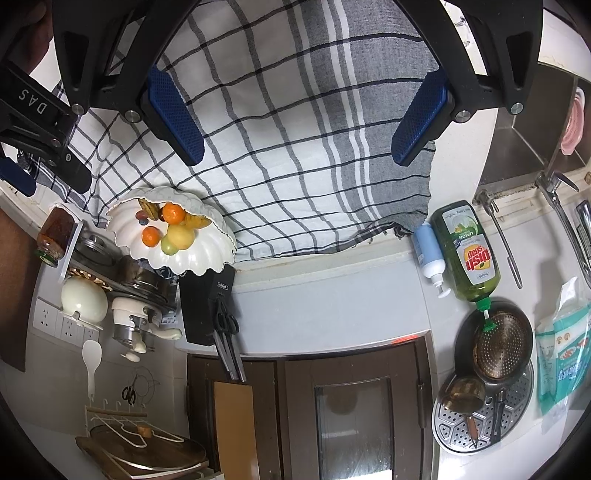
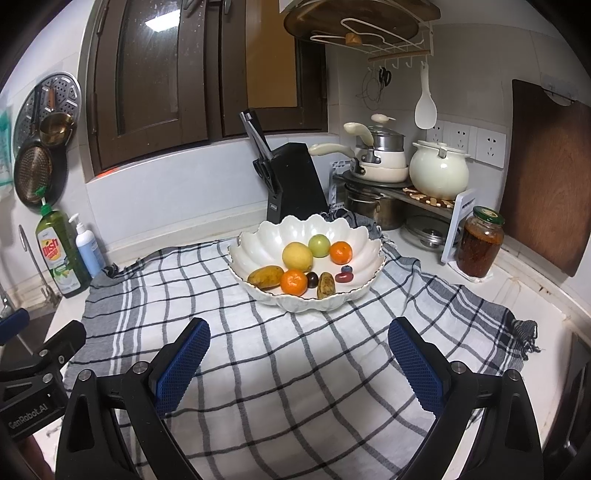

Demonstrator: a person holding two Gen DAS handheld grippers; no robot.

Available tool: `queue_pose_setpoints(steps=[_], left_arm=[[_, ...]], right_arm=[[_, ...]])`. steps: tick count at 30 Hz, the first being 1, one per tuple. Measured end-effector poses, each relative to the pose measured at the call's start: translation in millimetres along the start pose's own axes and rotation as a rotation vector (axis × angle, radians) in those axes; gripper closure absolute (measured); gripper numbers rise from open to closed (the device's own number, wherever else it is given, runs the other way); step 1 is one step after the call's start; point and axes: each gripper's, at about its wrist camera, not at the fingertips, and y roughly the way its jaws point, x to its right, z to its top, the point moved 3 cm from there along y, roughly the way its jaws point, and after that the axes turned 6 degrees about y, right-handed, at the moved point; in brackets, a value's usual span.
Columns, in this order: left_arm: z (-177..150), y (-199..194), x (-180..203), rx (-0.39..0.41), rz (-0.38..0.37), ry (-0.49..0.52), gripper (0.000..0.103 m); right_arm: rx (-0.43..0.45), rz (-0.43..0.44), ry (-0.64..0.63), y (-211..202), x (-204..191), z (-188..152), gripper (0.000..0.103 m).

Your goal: Organize fruits

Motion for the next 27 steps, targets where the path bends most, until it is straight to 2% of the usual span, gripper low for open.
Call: queue_pose_setpoints(steps=[27], left_arm=[[-0.9, 2.9, -0.2, -0.026, -0.018, -0.004, 0.0]], right_arm=[[-0.004, 0.002, 0.004, 0.0, -3.0, -3.6, 0.005]])
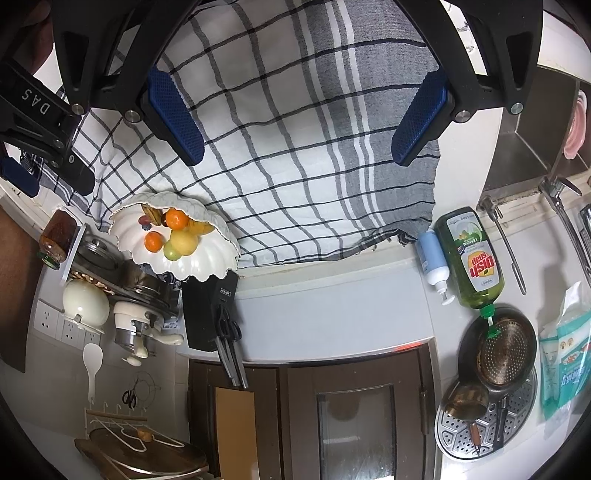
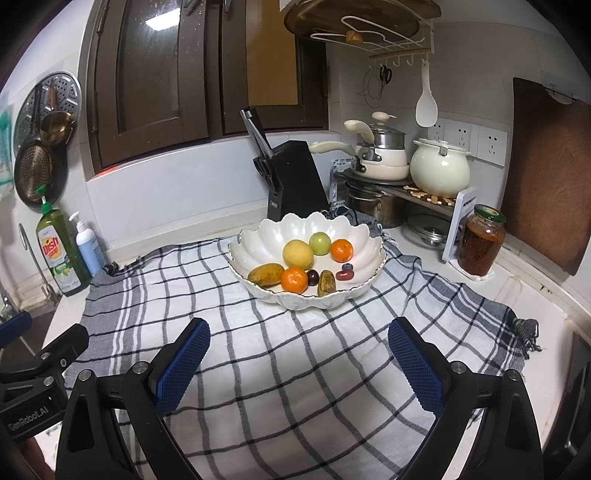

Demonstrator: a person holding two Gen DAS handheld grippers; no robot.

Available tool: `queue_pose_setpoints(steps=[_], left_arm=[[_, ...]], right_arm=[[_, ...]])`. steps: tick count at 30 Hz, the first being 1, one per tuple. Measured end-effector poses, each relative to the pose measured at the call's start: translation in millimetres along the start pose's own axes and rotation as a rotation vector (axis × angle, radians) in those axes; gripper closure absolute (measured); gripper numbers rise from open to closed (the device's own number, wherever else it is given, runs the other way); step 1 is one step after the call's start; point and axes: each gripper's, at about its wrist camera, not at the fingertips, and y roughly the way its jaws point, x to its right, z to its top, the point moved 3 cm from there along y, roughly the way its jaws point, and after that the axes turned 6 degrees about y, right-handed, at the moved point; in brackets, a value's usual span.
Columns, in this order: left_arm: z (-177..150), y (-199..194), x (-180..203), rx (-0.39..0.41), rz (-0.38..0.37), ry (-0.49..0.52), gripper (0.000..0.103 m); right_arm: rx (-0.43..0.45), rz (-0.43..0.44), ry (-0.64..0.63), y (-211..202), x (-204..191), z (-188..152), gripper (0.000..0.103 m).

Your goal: Organize fruits

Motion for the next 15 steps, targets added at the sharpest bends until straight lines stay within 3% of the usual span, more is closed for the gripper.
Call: queue_pose_setpoints(steps=[15], left_arm=[[0.3, 2.7, -0.6, 0.008, 0.02, 0.019, 0.0]], right_arm=[[-0.003, -0.002, 0.002, 0.1, -2.1, -2.3, 0.005]])
